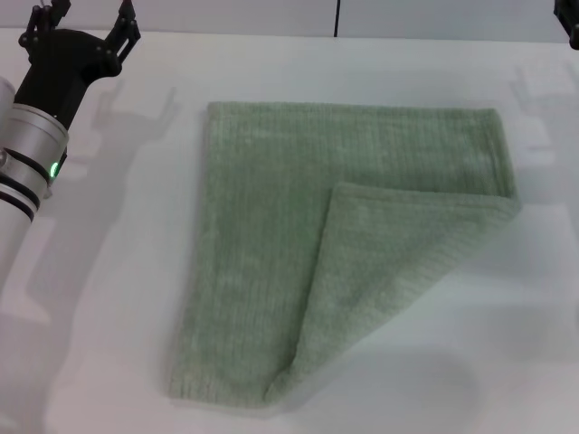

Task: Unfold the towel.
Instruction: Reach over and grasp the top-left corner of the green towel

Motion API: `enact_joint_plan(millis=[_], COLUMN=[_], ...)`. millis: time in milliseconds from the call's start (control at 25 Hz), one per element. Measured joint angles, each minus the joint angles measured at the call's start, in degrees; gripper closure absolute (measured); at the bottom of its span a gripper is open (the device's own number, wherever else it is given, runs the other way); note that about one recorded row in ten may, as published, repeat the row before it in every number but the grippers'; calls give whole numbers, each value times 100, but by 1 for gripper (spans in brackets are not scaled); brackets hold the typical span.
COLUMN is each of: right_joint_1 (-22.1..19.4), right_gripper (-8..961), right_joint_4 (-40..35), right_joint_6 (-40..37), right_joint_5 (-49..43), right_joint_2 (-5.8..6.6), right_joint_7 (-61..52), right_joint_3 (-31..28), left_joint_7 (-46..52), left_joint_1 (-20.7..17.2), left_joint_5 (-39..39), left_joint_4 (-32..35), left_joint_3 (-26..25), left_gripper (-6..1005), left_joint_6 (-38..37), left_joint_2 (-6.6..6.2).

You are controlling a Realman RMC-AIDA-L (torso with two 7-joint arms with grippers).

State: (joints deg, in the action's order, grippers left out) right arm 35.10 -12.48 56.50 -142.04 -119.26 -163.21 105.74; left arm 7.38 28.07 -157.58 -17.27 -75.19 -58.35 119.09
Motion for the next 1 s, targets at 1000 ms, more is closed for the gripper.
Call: enact_joint_plan(millis=[1000], right_joint_1=[68], right_gripper=[146], right_joint_4=[-10], right_joint_6=[-181], right_joint_5=[1], right_joint_2=[17], right_joint_7=[-4], right_joint_3=[-21], left_joint_7=[12], left_joint_1=[123], left_joint_5=[-3], left_joint_4=[9], left_joint_3=[124], left_gripper=[299], left_joint_6=[320], left_joint_2=[-4])
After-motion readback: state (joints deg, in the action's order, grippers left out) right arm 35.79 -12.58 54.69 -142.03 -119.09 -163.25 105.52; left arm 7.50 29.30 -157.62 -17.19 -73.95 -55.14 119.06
